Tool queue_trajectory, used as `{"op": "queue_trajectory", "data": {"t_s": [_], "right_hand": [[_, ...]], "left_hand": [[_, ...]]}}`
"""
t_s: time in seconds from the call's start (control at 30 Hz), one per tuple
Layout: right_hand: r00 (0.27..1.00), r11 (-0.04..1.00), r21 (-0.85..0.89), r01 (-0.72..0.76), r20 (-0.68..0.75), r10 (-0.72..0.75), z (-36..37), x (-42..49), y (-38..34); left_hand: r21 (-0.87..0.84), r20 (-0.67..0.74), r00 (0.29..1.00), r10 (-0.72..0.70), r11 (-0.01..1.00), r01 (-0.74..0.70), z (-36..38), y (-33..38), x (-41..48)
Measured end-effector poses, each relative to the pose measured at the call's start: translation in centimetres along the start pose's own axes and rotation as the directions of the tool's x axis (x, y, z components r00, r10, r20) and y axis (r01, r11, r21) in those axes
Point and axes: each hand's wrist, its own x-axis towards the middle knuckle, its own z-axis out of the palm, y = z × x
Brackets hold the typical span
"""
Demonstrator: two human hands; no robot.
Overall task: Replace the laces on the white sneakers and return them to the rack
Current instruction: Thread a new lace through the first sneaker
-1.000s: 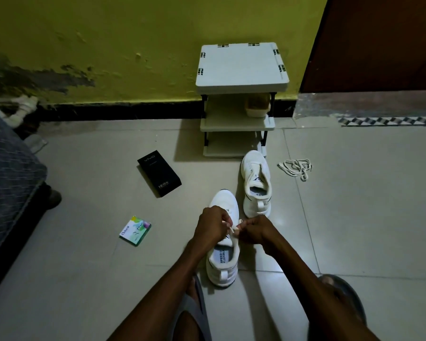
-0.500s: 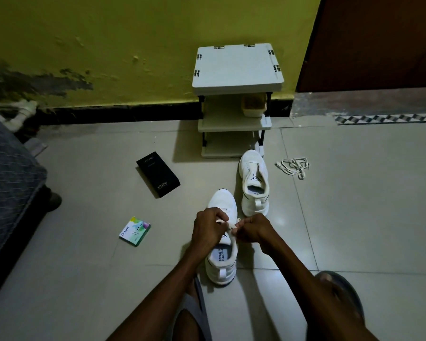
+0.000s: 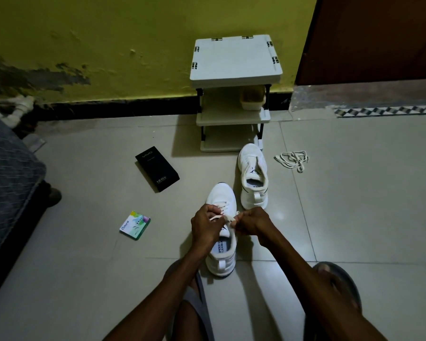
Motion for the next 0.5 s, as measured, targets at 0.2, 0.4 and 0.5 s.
{"op": "queue_trajectory", "data": {"t_s": [0.2, 0.4, 0.5], "right_hand": [[1.000, 1.000, -0.017, 0.006, 0.007, -0.006, 0.0, 0.0, 0.0], [0.999, 0.999, -0.041, 0.036, -0.016, -0.036, 0.1, -0.6, -0.1], [0.997, 0.993, -0.095, 0.071, 0.012, -0.070, 0.1, -0.7, -0.2]], "left_hand": [[0.050, -0.021, 0.997, 0.072, 0.996, -0.070, 0.4, -0.1, -0.4], [0.355, -0.016, 0.960, 0.279, 0.899, -0.255, 0.7, -0.6, -1.3], [0.369, 0.014, 0.956, 0.292, 0.888, -0.276, 0.7, -0.7, -1.4]]}}
